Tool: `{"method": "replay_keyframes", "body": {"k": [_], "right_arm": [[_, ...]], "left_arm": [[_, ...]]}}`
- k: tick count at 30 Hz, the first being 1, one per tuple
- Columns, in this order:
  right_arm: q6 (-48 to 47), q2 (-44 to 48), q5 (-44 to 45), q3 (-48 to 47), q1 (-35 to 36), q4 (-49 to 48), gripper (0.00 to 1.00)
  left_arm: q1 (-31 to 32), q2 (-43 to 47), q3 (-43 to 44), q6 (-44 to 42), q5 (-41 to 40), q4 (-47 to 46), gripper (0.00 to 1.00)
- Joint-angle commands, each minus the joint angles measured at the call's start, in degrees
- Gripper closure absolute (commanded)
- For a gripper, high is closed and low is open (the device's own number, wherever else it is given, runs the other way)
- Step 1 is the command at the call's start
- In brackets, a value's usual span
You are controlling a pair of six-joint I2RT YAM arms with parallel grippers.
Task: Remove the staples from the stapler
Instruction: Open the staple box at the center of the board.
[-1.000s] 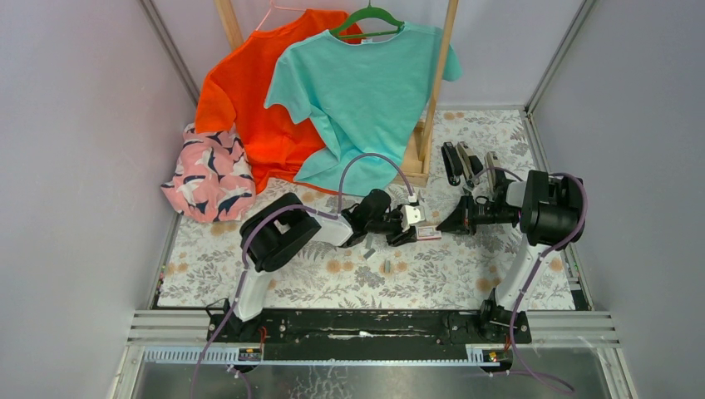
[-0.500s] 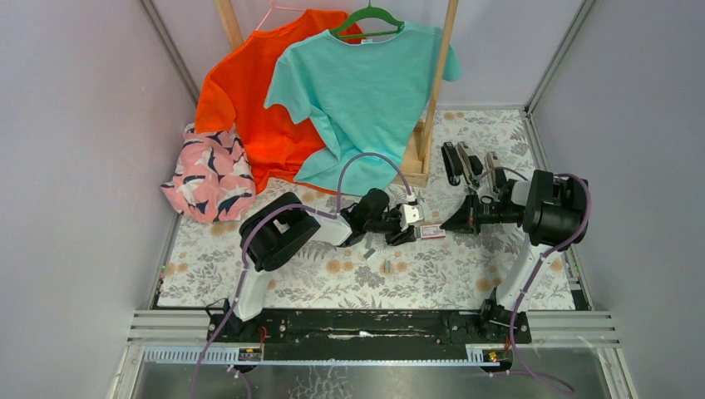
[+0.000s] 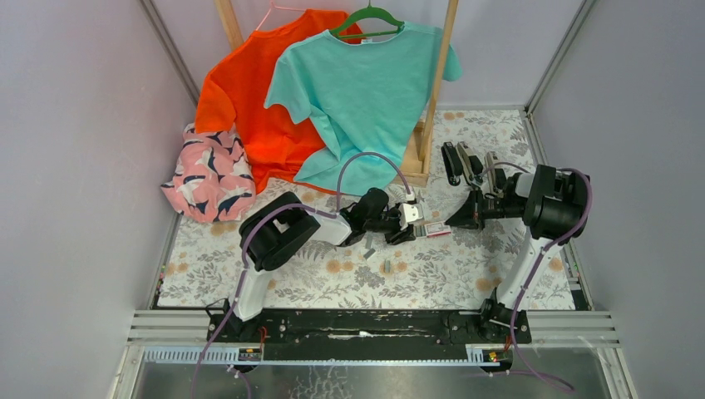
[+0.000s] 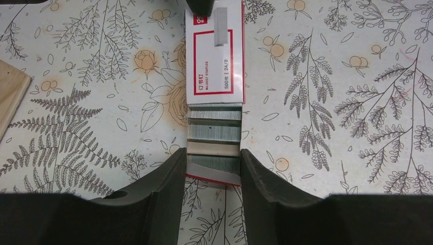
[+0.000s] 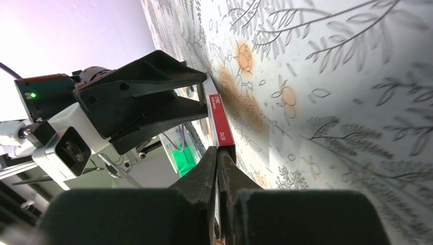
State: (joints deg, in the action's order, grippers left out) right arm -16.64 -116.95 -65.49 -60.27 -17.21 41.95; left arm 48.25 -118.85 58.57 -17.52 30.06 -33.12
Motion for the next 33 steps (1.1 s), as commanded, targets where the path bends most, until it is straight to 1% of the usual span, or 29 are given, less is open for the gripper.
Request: {"method": "replay_keyframes", "body": {"k": [1,10,19,22,24,26,29,31,33], "right_arm": [[-8.8,-3.8,-1.1,-6.1,-1.3,11.0,0.93],[-8.3,-4.1,0.8,-6.8,-2.5,11.1,0.93],[-12.2,-5.1,1.7,-9.0,-5.2,15.5,0.92],[-13.3,-5.2,1.8,-9.4,-5.6,16.6,0.91],[-13.6,-5.1,1.7,-9.4,-5.6,16.7,0.88],[-13.7,-4.8,1.6,-9.4,-5.6,16.7,0.79],[-13.9,-3.8,1.5,-9.1,-5.7,16.4,0.68],[-13.7,-3.0,1.8,-8.8,-5.6,15.8,0.66],[-13.5,-2.3,1.9,-8.5,-5.7,15.3,0.65]], "left_arm": [[-0.5,-0.5,-1.1,0.4,-0.1,3.6,0.61],[-0.6,-0.1,-1.6,0.1,-0.3,3.7,0.6],[-0.7,0.1,-2.0,0.5,-0.4,3.2,0.6],[-0.6,0.2,-1.8,0.7,-0.4,3.2,0.58],[-0.7,0.1,-1.6,1.1,-0.4,3.1,0.55],[-0.7,0.3,-1.5,1.7,0.2,3.0,0.5],[-0.4,0.8,-1.5,2.6,0.1,1.8,0.4],[-0.4,1.3,-1.4,3.3,0.5,1.3,0.36],[-0.2,2.1,-1.5,4.1,0.7,0.6,0.34]]}}
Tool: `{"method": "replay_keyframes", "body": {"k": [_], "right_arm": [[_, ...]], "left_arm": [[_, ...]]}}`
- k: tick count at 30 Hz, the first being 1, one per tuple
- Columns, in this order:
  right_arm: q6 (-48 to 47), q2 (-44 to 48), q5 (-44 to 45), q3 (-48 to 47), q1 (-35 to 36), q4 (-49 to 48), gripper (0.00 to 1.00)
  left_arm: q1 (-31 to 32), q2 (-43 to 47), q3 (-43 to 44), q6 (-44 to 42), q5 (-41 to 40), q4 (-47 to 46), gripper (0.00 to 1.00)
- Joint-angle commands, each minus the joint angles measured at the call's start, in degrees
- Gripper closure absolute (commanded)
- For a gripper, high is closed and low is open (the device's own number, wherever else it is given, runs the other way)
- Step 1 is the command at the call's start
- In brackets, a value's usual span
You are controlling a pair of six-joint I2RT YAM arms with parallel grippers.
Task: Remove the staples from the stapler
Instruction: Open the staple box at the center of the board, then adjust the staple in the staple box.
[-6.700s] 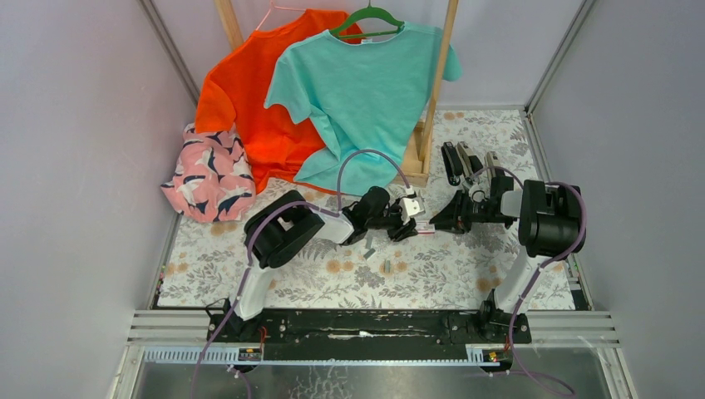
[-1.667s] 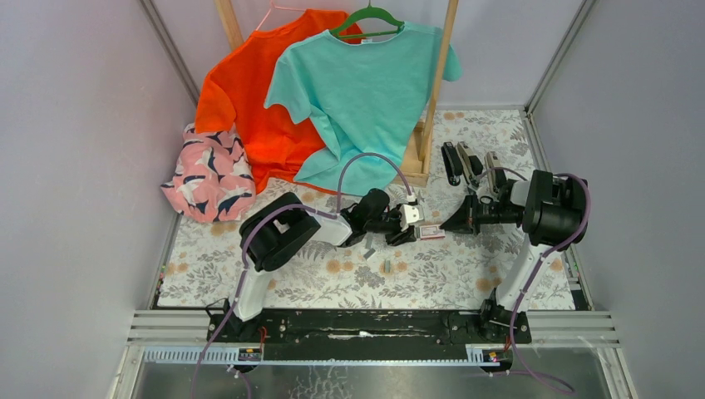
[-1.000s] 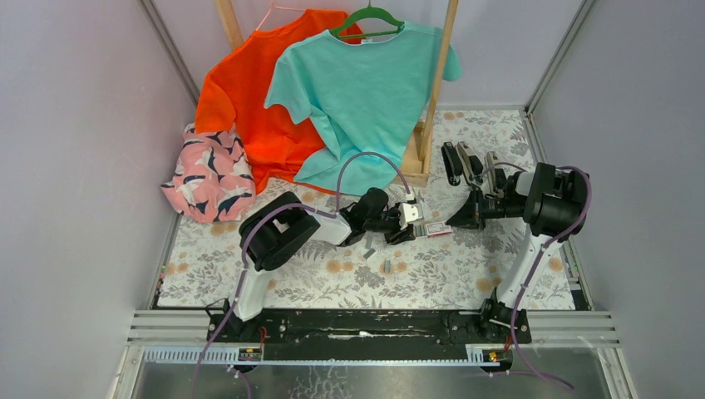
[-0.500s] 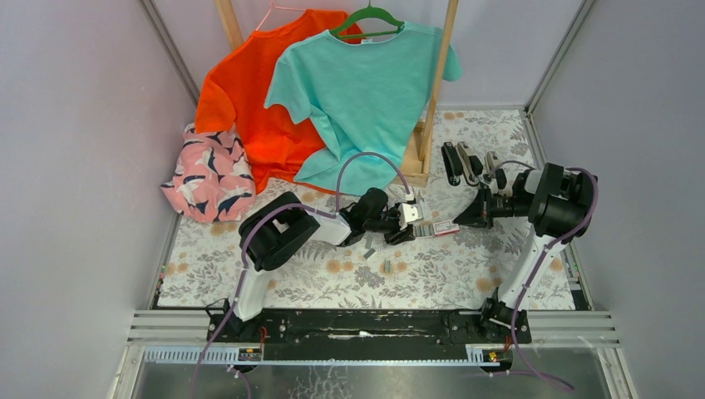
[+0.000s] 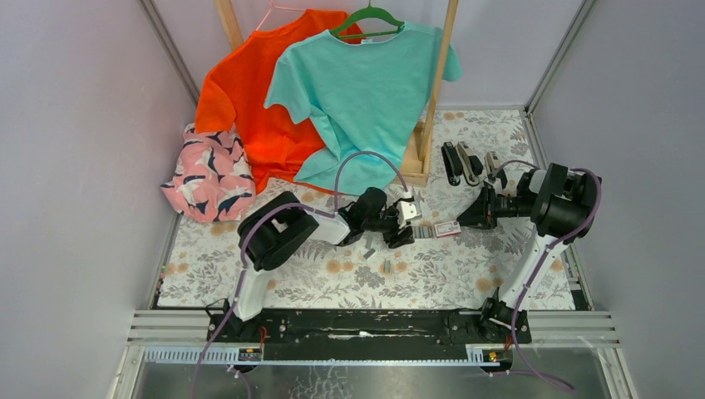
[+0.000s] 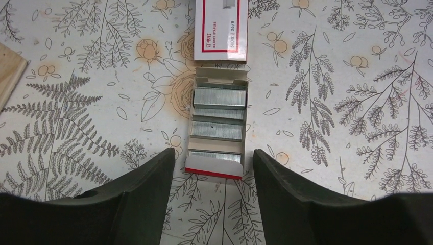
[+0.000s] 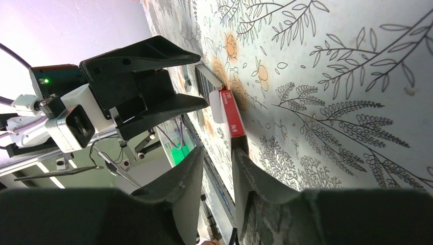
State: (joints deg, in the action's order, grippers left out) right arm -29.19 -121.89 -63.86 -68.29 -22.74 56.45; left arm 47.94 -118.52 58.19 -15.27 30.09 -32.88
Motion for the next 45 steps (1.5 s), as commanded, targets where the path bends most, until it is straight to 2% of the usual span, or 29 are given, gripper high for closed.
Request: {"method": "replay_keyframes", "body": {"k": [1,12,14,19,24,28,31,32,34,35,36,37,42,45], "right_arm": [[-0.9,3.0,0.3,-0.5,-0.1,0.6,0.65],[0.1,10.0,4.7,1.3,-0.1,-4.7,0.63],[-0.1,11.0,6.0,1.2,-0.1,-5.1,0.55],[-1.3,13.3,9.6,1.2,-0.1,-6.6,0.54],[-3.8,17.4,12.1,0.9,-0.1,-8.3,0.59],[-17.2,21.7,9.9,-0.4,1.3,-1.9,0.69],[-22.4,27.3,8.5,1.3,4.2,-0.6,0.81],[-21.3,30.9,9.3,3.4,6.1,-3.2,0.87],[-15.7,36.0,13.7,7.9,11.0,-11.6,0.91],[-13.9,38.4,15.9,10.3,13.9,-15.3,0.93],[-12.4,40.5,17.8,12.2,16.6,-19.3,0.94],[-10.8,42.5,20.1,14.3,19.1,-22.8,0.95],[-8.7,55.3,23.4,23.1,28.9,-38.6,0.97],[-12.3,62.5,17.0,25.1,31.3,-41.7,0.97]], "left_arm": [[0.2,2.2,-1.2,2.2,0.6,0.1,0.34],[0.1,13.3,-7.7,6.7,0.0,-6.2,0.29],[0.0,15.9,-10.1,7.9,-0.6,-8.7,0.29],[-0.2,23.3,-19.0,10.7,-3.6,-16.2,0.33],[-0.1,32.1,-26.7,14.9,-9.1,-17.4,0.35],[-0.3,40.4,-33.5,19.7,-12.7,-21.2,0.36],[-2.1,47.3,-38.2,25.9,-13.5,-24.1,0.36],[-2.7,50.3,-39.4,27.8,-13.6,-24.3,0.35],[-3.6,54.1,-41.6,31.2,-14.6,-24.8,0.28],[-4.0,55.6,-42.9,32.7,-15.4,-26.2,0.19],[-4.5,56.7,-44.2,34.6,-16.0,-27.4,0.05],[-5.1,57.5,-45.5,37.3,-15.9,-28.7,0.01],[-9.4,60.2,-52.1,46.8,-15.5,-34.1,0.0],[-11.2,61.5,-52.0,50.4,-14.1,-29.5,0.0]]}}
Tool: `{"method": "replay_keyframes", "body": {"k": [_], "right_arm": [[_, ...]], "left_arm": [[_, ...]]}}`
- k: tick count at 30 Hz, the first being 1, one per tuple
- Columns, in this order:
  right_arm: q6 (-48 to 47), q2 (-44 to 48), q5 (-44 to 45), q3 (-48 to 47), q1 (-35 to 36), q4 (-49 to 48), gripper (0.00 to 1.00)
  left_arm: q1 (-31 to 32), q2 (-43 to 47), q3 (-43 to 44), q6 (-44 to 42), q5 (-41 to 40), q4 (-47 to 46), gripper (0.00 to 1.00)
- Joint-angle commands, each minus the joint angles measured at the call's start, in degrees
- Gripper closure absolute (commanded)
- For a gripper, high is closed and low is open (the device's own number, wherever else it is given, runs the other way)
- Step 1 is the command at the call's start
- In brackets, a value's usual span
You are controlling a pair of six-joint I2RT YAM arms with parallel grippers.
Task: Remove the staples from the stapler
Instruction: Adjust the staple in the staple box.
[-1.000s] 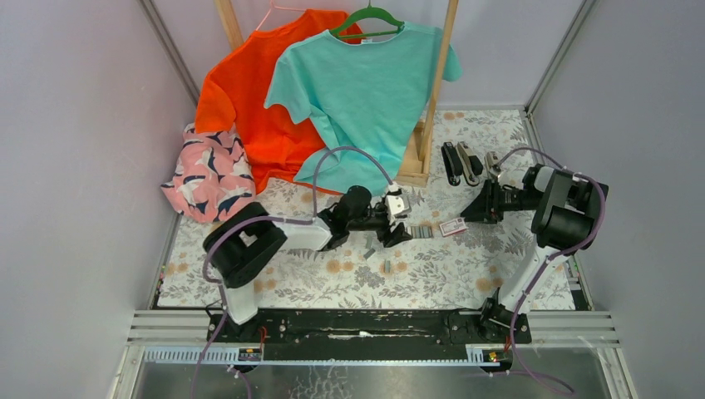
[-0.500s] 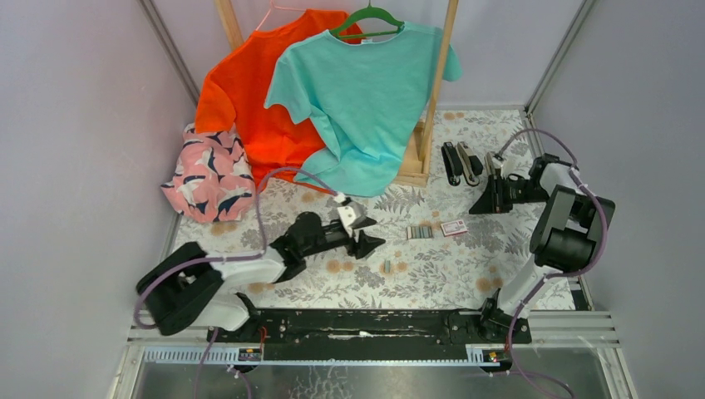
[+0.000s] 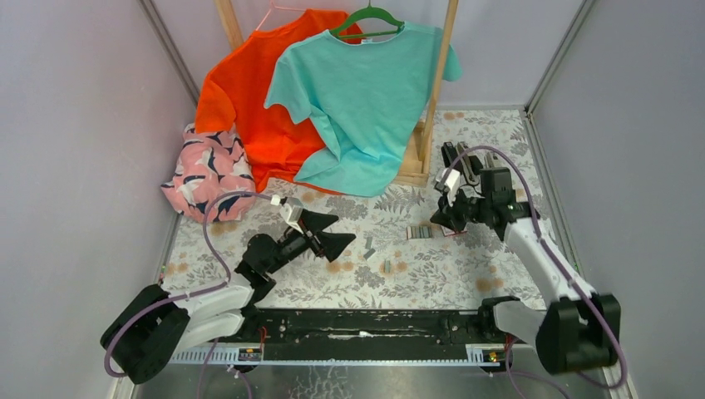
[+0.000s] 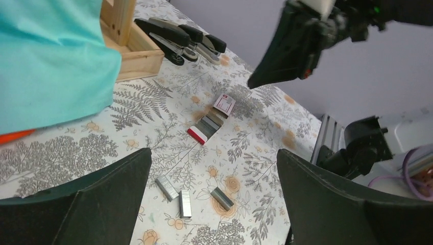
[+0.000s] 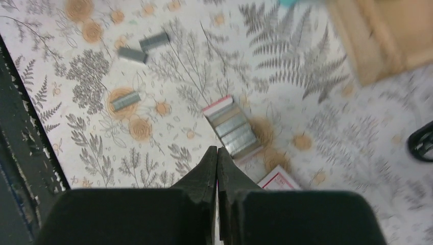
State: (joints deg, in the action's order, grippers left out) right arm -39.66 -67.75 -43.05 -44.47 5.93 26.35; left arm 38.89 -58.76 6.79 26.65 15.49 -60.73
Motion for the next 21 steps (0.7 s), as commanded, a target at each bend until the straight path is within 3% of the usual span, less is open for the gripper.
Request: {"method": "replay_keyframes", "body": {"k": [1,4,6,8,12,16,21], "right_arm": [[-0.8,9.9,-7.7,1.2,2.6,-12.2,0.94],[10.6,10.8,-14.7,-1.5,3.9,-16.3,0.92],[14.5,8.7,-13.6,-6.0,6.0,-14.0,0.93],[16.2,6.8,-11.3,-8.4,7.6,-11.1,0.89],[14.0,5.0,-3.5,-8.2,7.7,-7.2,0.85],[12.3,4.5,1.1,-7.9,7.7,-5.0,0.82],[10.6,0.1,7.1,-9.2,7.7,-1.7,0.81]], "left_arm": [[-2.5,2.4,-0.1,9.7,0.6,1.7,0.01],[-2.6,4.4,0.0,12.9,0.3,6.7,0.05],[-2.6,5.6,0.5,14.0,-0.6,10.5,0.11],[-1.9,6.6,2.8,13.0,-3.5,20.5,0.16],[5.3,4.7,7.5,8.6,-19.0,34.2,0.26],[15.1,-2.0,12.5,4.4,-35.1,39.7,0.32],[20.5,-14.2,25.1,5.1,-45.5,52.2,0.37]]}}
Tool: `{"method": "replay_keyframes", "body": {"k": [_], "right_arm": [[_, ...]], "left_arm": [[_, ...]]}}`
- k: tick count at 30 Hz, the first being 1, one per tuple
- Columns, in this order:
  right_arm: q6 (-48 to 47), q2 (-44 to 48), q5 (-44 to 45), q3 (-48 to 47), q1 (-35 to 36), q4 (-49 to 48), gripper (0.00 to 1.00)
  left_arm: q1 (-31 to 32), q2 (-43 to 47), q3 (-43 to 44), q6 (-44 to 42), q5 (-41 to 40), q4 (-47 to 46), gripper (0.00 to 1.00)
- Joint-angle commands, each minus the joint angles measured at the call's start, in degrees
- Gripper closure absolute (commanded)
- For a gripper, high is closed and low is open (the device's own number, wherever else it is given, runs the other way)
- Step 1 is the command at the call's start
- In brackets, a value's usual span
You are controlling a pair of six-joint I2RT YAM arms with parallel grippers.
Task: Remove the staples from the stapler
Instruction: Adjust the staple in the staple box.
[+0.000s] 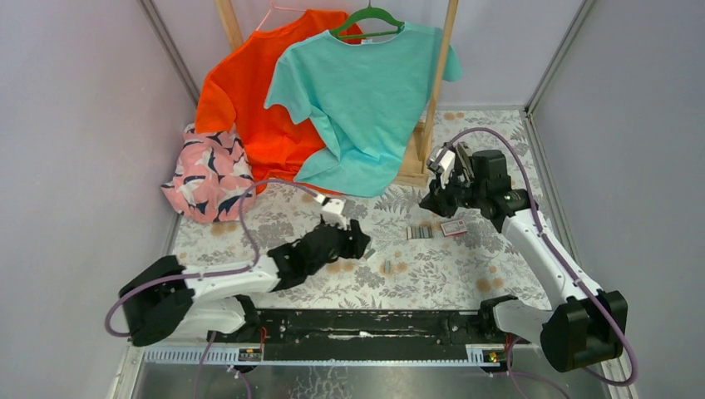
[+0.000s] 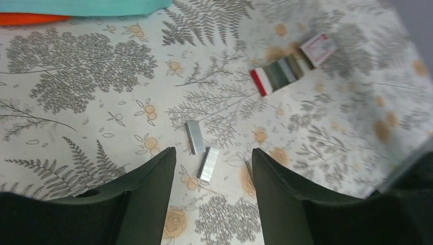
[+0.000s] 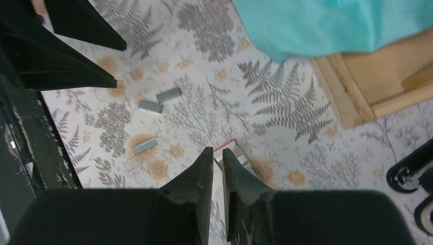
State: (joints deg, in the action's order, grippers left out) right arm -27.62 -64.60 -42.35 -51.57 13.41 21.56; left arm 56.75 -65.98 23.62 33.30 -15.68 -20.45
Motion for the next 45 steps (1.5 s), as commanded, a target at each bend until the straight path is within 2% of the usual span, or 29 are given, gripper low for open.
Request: {"method": "replay_keyframes", "body": {"k": [1,5,7,10,13,16,20,22,25,31,32,33,39,41,45], "right_arm": [[-1.5,-4.4,8.1,-2.6,0.2,3.8,0.82],[-1.0,-10.5,13.1,-4.3,0.4,5.8,0.85],[-0.7,-13.0,13.9,-4.6,0.3,6.3,0.85],[0.4,-16.3,14.5,-5.8,0.3,7.5,0.86],[1.3,-18.4,14.8,-7.0,0.3,8.4,0.84],[1.6,-19.1,15.3,-7.3,0.3,8.7,0.83],[1.6,-19.9,19.2,-7.3,0.2,8.9,0.84],[0.9,-20.7,22.4,-7.5,0.3,9.5,0.85],[0.0,-22.9,25.9,-7.9,0.3,10.9,0.91],[-1.0,-28.0,25.2,-9.8,0.4,15.3,0.96],[-1.1,-28.6,25.2,-10.0,0.3,15.7,0.96],[-1.1,-29.1,25.2,-10.2,0.3,16.0,0.96],[-1.1,-30.4,25.8,-10.2,0.4,16.3,0.96],[-1.0,-31.1,25.8,-10.3,0.5,16.3,0.96],[-0.9,-32.7,25.3,-10.6,1.2,16.6,0.97]], "left_arm": [[2.9,-8.8,9.5,-1.7,-14.2,12.6,0.37],[3.2,-11.7,10.7,-6.8,-5.2,5.3,0.4],[3.1,-13.0,10.3,-8.6,0.6,-3.8,0.35],[3.1,-17.8,12.0,-6.6,2.8,-11.1,0.28],[3.1,-24.5,19.3,-1.6,1.0,-7.8,0.19],[3.8,-30.9,27.1,1.6,-4.8,0.0,0.16],[4.4,-35.9,31.4,2.9,-9.6,3.9,0.21],[4.5,-37.0,32.4,2.7,-9.5,4.0,0.24],[4.5,-38.5,34.2,2.2,-8.3,4.4,0.27],[4.5,-40.0,34.9,1.9,-7.9,4.4,0.31],[4.5,-40.1,35.0,1.7,-7.6,4.4,0.37],[4.4,-40.3,35.1,1.8,-7.5,4.6,0.39],[4.4,-41.7,35.7,1.7,-6.3,4.6,0.41],[4.5,-41.9,35.8,1.5,-5.5,4.5,0.45],[4.4,-41.9,35.8,1.5,-3.8,4.4,0.46]]}}
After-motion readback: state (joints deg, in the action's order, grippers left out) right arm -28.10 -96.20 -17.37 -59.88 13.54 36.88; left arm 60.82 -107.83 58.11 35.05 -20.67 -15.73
